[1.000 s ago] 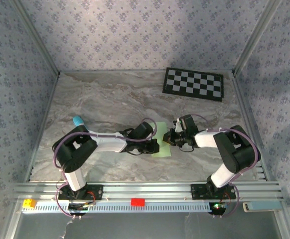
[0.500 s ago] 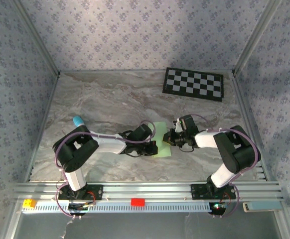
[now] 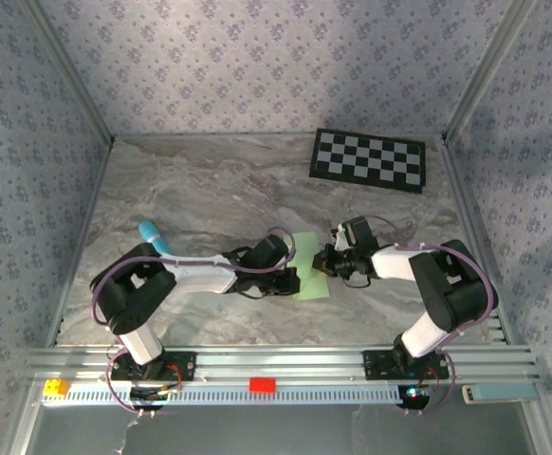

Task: Fold a paper plane with a square sheet of paper (pick it up from the middle)
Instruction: Fold the triangle a second time at the center of the table.

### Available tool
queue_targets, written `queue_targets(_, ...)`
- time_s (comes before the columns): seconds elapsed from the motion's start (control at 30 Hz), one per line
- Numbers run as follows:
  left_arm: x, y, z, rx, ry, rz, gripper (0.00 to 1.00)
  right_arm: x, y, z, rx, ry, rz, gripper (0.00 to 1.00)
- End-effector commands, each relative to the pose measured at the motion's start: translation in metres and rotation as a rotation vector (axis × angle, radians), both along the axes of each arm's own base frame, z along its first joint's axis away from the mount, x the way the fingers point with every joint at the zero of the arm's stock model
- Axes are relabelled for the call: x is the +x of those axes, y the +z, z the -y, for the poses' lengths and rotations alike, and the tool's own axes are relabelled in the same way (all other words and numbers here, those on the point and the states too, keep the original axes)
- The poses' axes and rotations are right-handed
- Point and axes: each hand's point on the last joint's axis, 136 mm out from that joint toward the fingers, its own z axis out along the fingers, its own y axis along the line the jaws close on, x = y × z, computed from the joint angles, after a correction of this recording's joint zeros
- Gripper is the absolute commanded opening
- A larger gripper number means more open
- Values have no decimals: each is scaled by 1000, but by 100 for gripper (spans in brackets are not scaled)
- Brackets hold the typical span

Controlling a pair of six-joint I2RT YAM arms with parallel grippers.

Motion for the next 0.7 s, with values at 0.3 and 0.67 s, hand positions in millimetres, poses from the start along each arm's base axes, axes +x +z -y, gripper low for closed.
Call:
queue_targets(0.3, 43, 9, 21, 55, -73, 47, 3, -4, -3, 11, -52, 0, -24, 3)
queue_targets(0.67, 35, -37, 0, 182, -67, -13, 0, 0, 18, 6, -11, 3, 15, 9)
